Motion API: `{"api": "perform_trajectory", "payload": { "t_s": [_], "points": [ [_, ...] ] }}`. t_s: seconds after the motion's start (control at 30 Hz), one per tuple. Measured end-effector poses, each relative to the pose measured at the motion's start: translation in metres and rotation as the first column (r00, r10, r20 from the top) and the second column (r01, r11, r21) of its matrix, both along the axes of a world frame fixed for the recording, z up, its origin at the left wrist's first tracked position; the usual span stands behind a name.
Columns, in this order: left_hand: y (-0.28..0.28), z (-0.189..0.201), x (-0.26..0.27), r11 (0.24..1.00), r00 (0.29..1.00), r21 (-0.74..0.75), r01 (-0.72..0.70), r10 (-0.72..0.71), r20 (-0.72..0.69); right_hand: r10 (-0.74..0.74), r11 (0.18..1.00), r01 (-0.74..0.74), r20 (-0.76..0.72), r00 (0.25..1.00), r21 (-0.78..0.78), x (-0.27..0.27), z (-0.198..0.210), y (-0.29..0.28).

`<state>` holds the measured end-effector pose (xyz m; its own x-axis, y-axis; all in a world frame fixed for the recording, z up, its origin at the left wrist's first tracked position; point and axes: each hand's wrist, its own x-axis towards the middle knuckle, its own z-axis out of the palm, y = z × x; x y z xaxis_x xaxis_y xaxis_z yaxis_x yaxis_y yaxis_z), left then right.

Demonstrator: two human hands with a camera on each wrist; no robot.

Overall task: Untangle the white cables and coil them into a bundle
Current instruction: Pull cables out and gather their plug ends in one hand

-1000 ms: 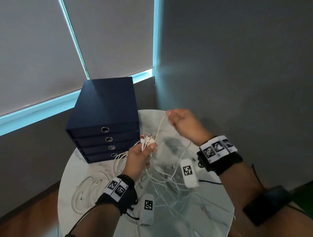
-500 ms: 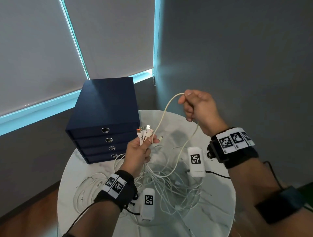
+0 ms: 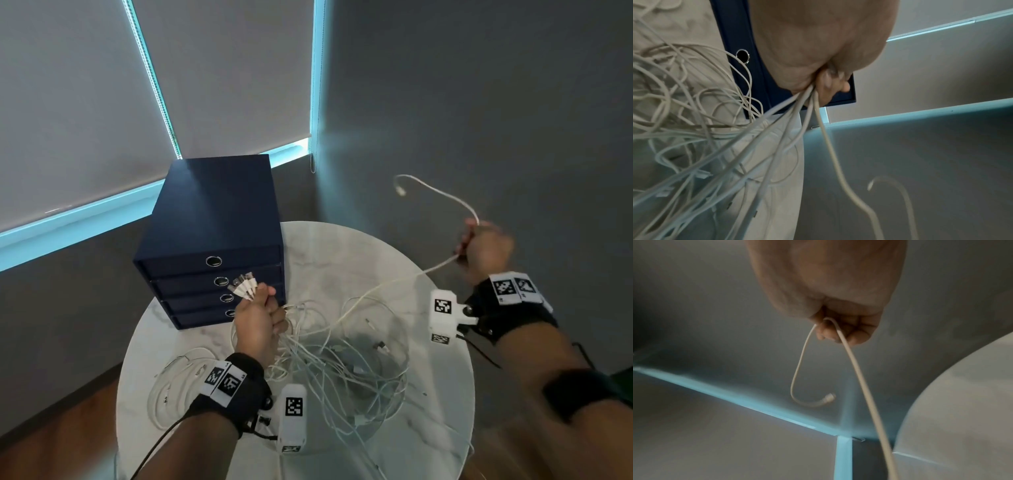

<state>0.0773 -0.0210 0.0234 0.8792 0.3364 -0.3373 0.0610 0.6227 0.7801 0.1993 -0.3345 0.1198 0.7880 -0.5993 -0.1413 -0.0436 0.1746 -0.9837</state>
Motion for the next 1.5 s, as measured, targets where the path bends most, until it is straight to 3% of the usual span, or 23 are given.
{"api": "perform_trajectory", "payload": {
  "t_s": [0.07,0.13,0.17,0.2,0.23,0.27,0.3,0.33,0.37,0.4,0.43,0.5,0.53,0.57,0.63,0.7,0.77,0.87,1.0,1.17,1.27,1.37,1.5],
  "points": [
    [-0.003,0.003,0.002,0.998,1.0,-0.056,-0.01,0.011,0.003,0.035,0.97,-0.078,-0.182,0.983,-0.23,-0.006,-0.032,-0.031],
    [-0.009,0.007,0.003,0.998,1.0,-0.067,-0.004,0.005,0.016,0.023,0.888,-0.241,-0.485,0.874,-0.391,-0.018,-0.073,-0.056],
    [-0.021,0.01,0.005,0.998,0.999,-0.056,0.032,-0.031,0.022,-0.068,0.835,-0.255,-0.551,0.832,-0.488,-0.033,-0.093,-0.07],
    [-0.023,0.012,0.005,0.997,0.998,-0.053,0.051,-0.049,0.037,-0.092,0.788,-0.265,-0.533,0.841,-0.556,-0.042,-0.105,-0.066],
    [-0.027,0.014,0.006,0.996,0.996,-0.054,0.075,-0.072,0.056,-0.089,0.841,-0.192,-0.481,0.872,-0.505,-0.046,-0.114,-0.059],
    [-0.038,0.015,0.008,0.991,0.991,-0.058,0.12,-0.117,0.065,-0.157,0.87,-0.124,-0.507,0.848,-0.478,-0.058,-0.114,-0.055],
    [-0.04,0.017,0.008,0.987,0.987,-0.069,0.147,-0.142,0.073,-0.105,0.879,-0.114,-0.422,0.901,-0.464,-0.065,-0.109,-0.034],
    [-0.042,0.019,0.008,0.982,0.983,-0.08,0.17,-0.164,0.079,0.037,0.877,-0.181,-0.314,0.949,-0.444,-0.072,-0.1,-0.012],
    [-0.045,0.02,0.009,0.978,0.979,-0.085,0.191,-0.184,0.083,0.278,0.839,-0.353,-0.233,0.932,-0.413,-0.076,-0.091,0.014],
    [-0.05,0.021,0.009,0.973,0.975,-0.088,0.212,-0.205,0.085,0.524,0.743,-0.561,-0.205,0.827,-0.365,-0.085,-0.082,0.041],
    [-0.054,0.023,0.009,0.97,0.973,-0.096,0.223,-0.215,0.087,0.725,0.593,-0.747,-0.203,0.658,-0.303,-0.091,-0.079,0.065],
    [-0.063,0.026,0.01,0.965,0.972,-0.136,0.224,-0.212,0.098,0.905,0.238,-0.939,-0.294,0.308,-0.25,-0.107,-0.077,0.103],
    [-0.068,0.029,0.011,0.96,0.972,-0.169,0.225,-0.21,0.103,0.891,0.126,-0.95,-0.389,0.234,-0.284,-0.113,-0.081,0.113],
    [-0.069,0.031,0.013,0.953,0.972,-0.202,0.224,-0.206,0.11,0.871,0.098,-0.956,-0.442,0.216,-0.275,-0.116,-0.087,0.119],
    [-0.062,0.036,0.015,0.953,0.976,-0.227,0.2,-0.175,0.126,0.802,0.158,-0.922,-0.498,0.328,-0.353,-0.117,-0.106,0.12],
    [-0.046,0.039,0.017,0.967,0.98,-0.206,0.15,-0.119,0.158,0.715,0.159,-0.887,-0.569,0.406,-0.433,-0.117,-0.119,0.106],
    [-0.026,0.042,0.017,0.978,0.98,-0.186,0.089,-0.053,0.19,0.65,0.139,-0.888,-0.637,0.416,-0.438,-0.112,-0.13,0.084],
    [-0.002,0.046,0.019,0.978,0.981,-0.207,0.033,0.008,0.194,0.586,0.19,-0.908,-0.699,0.411,-0.374,-0.106,-0.138,0.045],
    [0.009,0.047,0.018,0.981,0.983,-0.193,-0.015,0.05,0.175,0.501,0.141,-0.885,-0.739,0.45,-0.443,-0.091,-0.141,0.005],
    [0.031,0.048,0.02,0.974,0.975,-0.194,-0.119,0.152,0.163,0.362,0.256,-0.81,-0.724,0.587,-0.528,-0.08,-0.145,-0.052],
    [0.042,0.049,0.021,0.971,0.97,-0.188,-0.151,0.182,0.159,0.339,0.345,-0.797,-0.726,0.598,-0.496,-0.078,-0.145,-0.074],
    [0.037,0.047,0.021,0.972,0.973,-0.19,-0.139,0.17,0.158,0.28,0.311,-0.776,-0.728,0.626,-0.548,-0.077,-0.136,-0.081],
    [0.036,0.043,0.021,0.973,0.975,-0.179,-0.145,0.172,0.143,0.069,0.256,-0.649,-0.656,0.752,-0.716,-0.077,-0.108,-0.095]
  ]
}}
